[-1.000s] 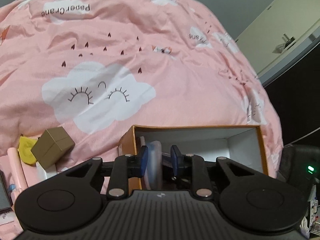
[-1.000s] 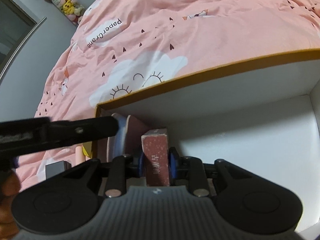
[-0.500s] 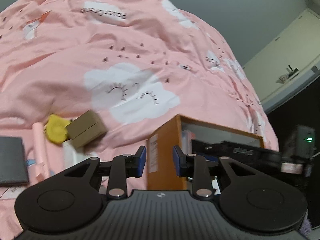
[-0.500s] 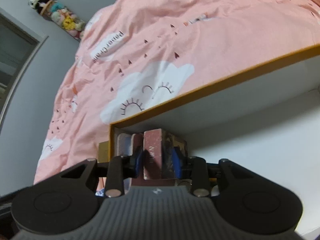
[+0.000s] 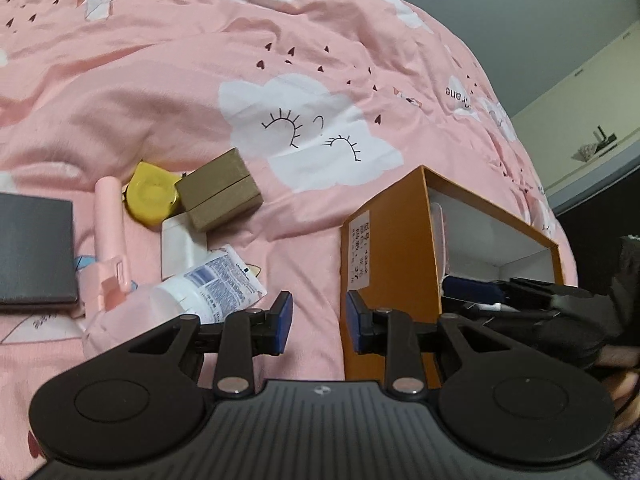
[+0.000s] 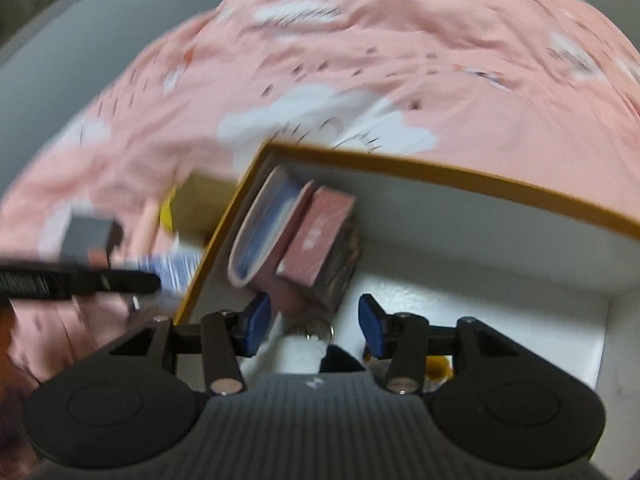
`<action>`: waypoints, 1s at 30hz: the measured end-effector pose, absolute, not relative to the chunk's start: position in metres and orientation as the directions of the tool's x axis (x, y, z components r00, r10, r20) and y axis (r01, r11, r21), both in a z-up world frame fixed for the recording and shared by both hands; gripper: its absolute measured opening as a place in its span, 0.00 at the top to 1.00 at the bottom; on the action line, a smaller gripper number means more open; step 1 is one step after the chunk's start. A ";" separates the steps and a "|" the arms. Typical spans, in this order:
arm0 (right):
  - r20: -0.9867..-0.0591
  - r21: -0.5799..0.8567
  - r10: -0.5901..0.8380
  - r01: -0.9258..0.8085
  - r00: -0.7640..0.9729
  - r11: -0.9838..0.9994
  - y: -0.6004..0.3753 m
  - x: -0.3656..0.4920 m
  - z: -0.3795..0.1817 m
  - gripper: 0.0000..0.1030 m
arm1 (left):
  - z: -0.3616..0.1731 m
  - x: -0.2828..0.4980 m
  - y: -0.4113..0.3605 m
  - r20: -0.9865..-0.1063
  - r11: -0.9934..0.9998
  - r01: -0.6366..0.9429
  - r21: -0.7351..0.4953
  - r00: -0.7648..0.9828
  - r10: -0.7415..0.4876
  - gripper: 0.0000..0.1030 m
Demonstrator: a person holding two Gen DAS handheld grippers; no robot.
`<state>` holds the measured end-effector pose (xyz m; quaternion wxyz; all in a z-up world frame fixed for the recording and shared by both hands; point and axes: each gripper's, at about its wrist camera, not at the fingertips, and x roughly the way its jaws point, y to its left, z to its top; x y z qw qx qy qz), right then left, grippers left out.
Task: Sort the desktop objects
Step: 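Open the left gripper releasing the card holder while the right releases the photo card box, then move both grippers back toward the remaining items on the bedspread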
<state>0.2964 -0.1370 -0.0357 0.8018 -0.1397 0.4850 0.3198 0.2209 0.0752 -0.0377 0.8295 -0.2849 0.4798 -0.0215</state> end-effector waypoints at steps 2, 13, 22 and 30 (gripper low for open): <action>-0.878 -0.004 0.331 -0.696 0.346 0.718 -0.127 0.294 -0.041 0.50 | -0.036 0.219 0.078 -0.781 0.836 -0.242 -0.492 0.546 -0.302 0.69; -0.869 -0.176 0.327 -0.849 0.372 0.497 -0.109 0.301 -0.057 0.65 | -0.043 0.217 0.085 -0.790 0.832 -0.267 -0.486 0.542 -0.288 0.69; -0.859 -0.203 0.331 -0.853 0.391 0.480 -0.107 0.300 -0.052 0.69 | -0.042 0.216 0.084 -0.803 0.855 -0.251 -0.454 0.532 -0.270 0.69; -0.828 -0.237 0.315 -0.800 0.463 0.551 -0.120 0.280 -0.024 0.69 | -0.020 0.198 0.083 -0.790 0.908 -0.168 -0.382 0.569 -0.227 0.69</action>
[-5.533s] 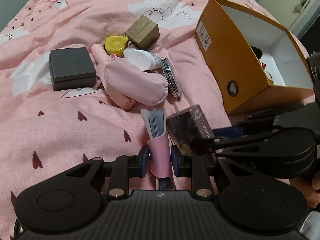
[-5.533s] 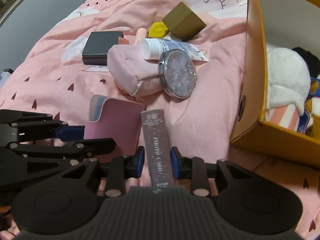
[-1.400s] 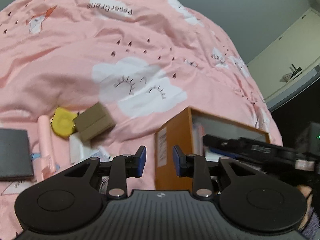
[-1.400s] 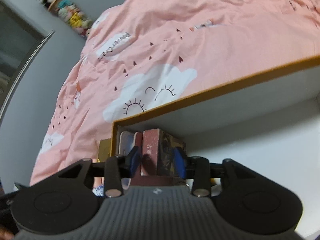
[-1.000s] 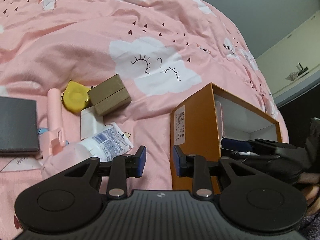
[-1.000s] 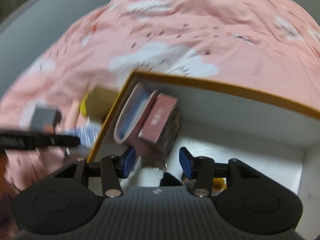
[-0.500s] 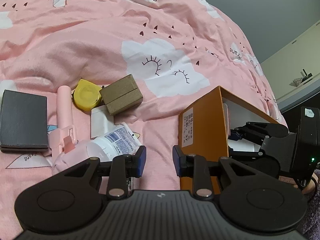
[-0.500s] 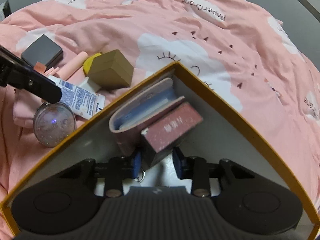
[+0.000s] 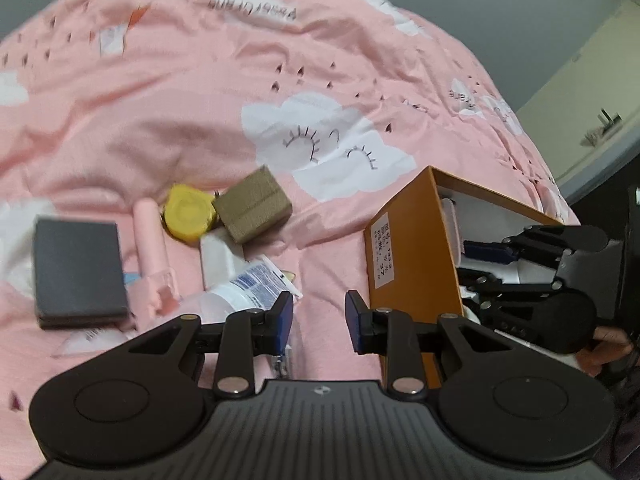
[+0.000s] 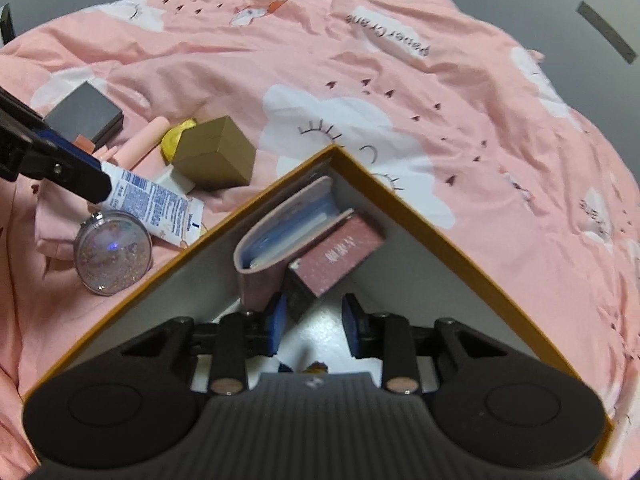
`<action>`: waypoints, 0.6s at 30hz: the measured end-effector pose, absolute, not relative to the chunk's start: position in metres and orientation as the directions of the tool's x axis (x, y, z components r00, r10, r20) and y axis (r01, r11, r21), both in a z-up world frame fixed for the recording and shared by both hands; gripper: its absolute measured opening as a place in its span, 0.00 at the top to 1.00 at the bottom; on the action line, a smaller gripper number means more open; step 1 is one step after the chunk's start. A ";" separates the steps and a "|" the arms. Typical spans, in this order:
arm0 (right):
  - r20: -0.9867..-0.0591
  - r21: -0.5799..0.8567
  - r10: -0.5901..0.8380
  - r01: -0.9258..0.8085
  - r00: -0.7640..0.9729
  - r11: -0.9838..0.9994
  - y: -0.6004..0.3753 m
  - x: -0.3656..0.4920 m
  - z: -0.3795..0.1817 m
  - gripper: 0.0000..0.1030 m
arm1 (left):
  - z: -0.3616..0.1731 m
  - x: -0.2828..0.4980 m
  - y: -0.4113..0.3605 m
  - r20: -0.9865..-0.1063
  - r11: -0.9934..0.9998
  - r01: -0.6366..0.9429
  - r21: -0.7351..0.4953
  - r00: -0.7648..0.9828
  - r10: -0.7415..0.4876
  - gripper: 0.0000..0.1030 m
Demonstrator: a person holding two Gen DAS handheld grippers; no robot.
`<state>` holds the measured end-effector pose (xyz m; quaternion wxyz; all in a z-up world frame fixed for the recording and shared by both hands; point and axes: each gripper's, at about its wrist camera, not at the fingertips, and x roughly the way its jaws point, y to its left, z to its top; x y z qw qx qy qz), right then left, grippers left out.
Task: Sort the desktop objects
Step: 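Move both grippers back toward the remaining items on the bedspread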
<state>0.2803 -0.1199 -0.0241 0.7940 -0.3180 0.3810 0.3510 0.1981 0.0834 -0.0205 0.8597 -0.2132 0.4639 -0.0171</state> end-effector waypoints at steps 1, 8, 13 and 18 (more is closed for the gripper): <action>-0.818 -0.240 0.320 -0.789 0.478 0.565 -0.122 0.277 -0.019 0.69 | -0.015 0.193 0.083 -0.785 0.921 -0.149 -0.360 0.582 -0.213 0.69; -0.705 -0.228 0.401 -0.722 0.585 0.653 -0.124 0.243 0.024 0.60 | 0.019 0.163 0.100 -0.737 0.956 -0.162 -0.246 0.672 -0.076 0.69; -0.701 -0.123 0.466 -0.735 0.540 0.667 -0.101 0.222 0.044 0.60 | 0.027 0.151 0.136 -0.767 0.931 -0.211 -0.299 0.634 -0.103 0.69; -0.762 0.030 0.507 -0.760 0.403 0.649 -0.062 0.209 0.031 0.60 | 0.015 0.141 0.163 -0.809 0.896 -0.277 -0.346 0.572 -0.135 0.69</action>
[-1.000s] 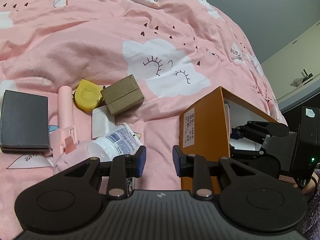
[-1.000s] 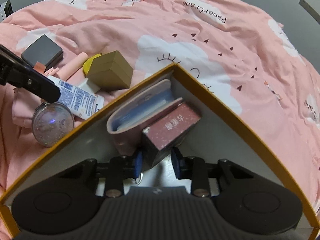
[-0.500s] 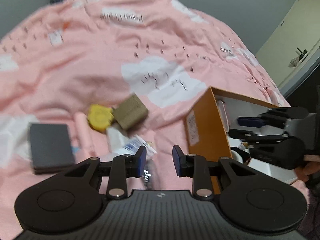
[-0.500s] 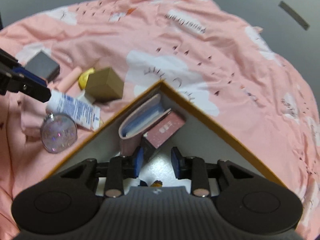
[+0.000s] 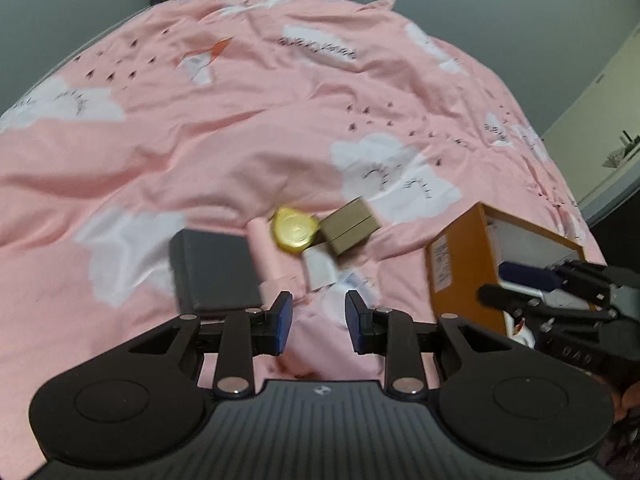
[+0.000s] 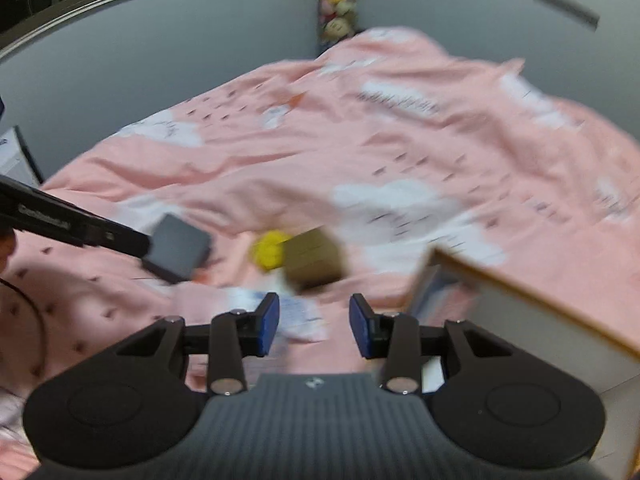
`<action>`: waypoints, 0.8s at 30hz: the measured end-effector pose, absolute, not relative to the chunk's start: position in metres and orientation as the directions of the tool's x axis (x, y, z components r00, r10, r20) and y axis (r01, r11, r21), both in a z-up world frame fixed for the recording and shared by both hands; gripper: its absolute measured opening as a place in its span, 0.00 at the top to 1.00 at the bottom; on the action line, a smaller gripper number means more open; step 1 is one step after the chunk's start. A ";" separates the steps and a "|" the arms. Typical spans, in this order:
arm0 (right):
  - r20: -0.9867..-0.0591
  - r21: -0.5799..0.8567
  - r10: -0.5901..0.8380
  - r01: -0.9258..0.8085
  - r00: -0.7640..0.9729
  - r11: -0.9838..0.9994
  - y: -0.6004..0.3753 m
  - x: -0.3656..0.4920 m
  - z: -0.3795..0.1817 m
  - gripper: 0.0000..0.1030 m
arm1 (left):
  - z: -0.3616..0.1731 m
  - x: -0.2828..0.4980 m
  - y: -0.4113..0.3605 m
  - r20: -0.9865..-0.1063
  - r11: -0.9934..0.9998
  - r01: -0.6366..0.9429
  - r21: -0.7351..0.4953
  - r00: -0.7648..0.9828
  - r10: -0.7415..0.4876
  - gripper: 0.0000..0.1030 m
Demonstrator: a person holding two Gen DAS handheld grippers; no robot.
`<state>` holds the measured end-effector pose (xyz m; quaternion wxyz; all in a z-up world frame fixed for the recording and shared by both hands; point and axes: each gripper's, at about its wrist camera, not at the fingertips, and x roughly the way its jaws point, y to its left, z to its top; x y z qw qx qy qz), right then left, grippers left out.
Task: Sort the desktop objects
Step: 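Move both grippers back toward the remaining items on the bedspread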
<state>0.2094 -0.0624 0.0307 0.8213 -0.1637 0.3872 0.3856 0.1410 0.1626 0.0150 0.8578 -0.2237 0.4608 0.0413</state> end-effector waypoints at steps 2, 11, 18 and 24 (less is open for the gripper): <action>-0.781 0.061 0.503 -0.756 0.371 0.652 -0.046 0.204 0.019 0.60 | 0.008 0.136 0.169 -0.817 0.890 -0.298 -0.345 0.562 -0.128 0.69; -0.828 0.130 0.501 -0.783 0.252 0.609 0.006 0.181 -0.022 0.60 | -0.019 0.125 0.191 -0.856 0.876 -0.356 -0.325 0.504 -0.113 0.64; -0.858 0.186 0.480 -0.762 0.181 0.620 0.013 0.191 -0.042 0.60 | -0.023 0.130 0.185 -0.853 0.896 -0.305 -0.324 0.504 -0.137 0.53; -0.859 0.190 0.486 -0.780 0.162 0.596 0.002 0.178 -0.050 0.81 | -0.026 0.134 0.172 -0.853 0.904 -0.262 -0.338 0.490 -0.177 0.53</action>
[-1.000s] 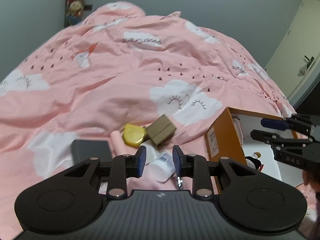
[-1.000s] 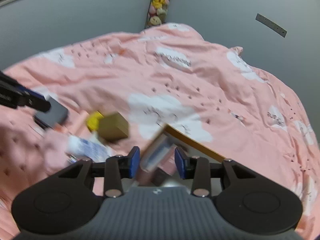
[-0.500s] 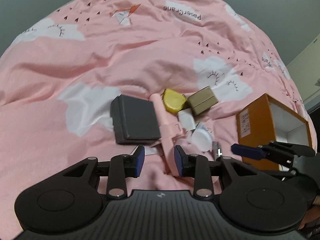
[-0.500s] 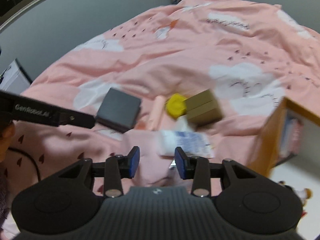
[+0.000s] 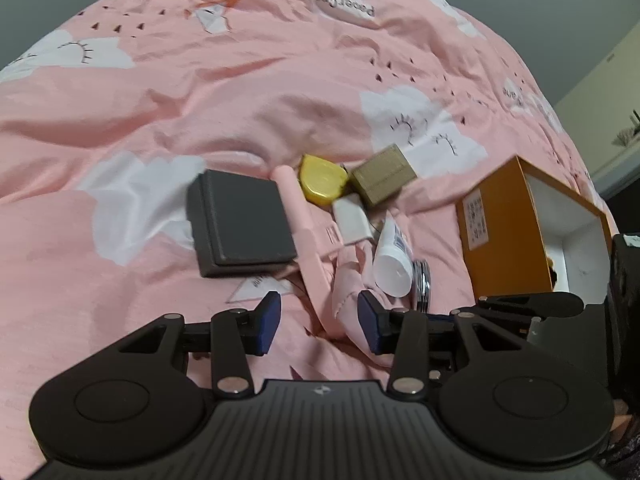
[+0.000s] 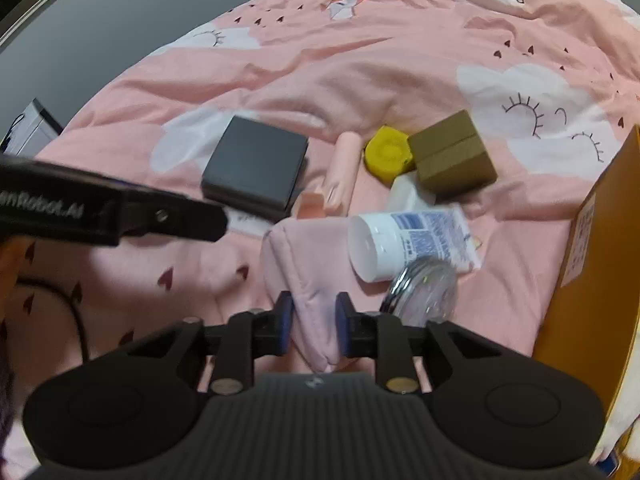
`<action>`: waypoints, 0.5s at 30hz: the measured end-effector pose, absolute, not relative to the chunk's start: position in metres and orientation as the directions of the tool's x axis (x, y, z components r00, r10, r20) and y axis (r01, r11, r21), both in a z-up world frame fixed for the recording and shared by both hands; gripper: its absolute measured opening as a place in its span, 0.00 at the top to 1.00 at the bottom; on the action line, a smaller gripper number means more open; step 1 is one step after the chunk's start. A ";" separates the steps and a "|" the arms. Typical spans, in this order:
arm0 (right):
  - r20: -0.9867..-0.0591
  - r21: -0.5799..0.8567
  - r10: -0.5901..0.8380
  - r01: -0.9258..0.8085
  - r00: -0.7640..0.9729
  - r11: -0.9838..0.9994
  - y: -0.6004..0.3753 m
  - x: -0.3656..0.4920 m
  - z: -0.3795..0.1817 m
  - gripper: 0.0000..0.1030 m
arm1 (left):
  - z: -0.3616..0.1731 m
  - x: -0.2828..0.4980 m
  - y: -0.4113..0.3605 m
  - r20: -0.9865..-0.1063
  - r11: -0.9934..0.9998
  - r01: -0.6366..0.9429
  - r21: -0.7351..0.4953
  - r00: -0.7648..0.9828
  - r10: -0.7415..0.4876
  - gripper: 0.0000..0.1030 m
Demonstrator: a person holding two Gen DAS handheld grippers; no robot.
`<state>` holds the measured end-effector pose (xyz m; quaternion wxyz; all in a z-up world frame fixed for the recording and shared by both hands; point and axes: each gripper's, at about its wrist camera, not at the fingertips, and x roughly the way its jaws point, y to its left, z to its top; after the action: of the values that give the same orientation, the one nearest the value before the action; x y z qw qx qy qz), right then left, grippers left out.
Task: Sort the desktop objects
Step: 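Move both grippers back toward the remaining items on the bedspread, then grasp the dark grey square box with the left gripper while the right grasps the pink pouch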
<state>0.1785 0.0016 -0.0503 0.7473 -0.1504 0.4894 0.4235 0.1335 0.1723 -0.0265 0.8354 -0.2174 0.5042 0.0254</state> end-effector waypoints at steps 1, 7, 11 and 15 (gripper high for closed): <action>-0.857 0.178 0.490 -0.797 0.163 0.578 -0.001 0.173 -0.048 0.84 | -0.027 0.134 0.170 -0.855 0.907 -0.254 -0.336 0.486 -0.180 0.53; -0.869 0.161 0.485 -0.872 0.097 0.462 -0.021 0.148 -0.047 0.85 | -0.028 0.135 0.151 -0.860 0.927 -0.181 -0.328 0.463 -0.214 0.51; -0.904 0.191 0.427 -0.865 0.030 0.465 -0.034 0.144 -0.060 0.90 | -0.035 0.138 0.133 -0.866 0.936 -0.135 -0.324 0.440 -0.237 0.51; -0.928 0.181 0.372 -0.857 0.013 0.482 -0.043 0.138 -0.078 0.91 | -0.035 0.142 0.122 -0.851 0.935 -0.112 -0.336 0.461 -0.251 0.50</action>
<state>0.1375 -0.0431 -0.0777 0.6745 -0.2268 0.5349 0.4556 0.1417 0.1217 -0.0346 0.8365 -0.1749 0.5176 -0.0416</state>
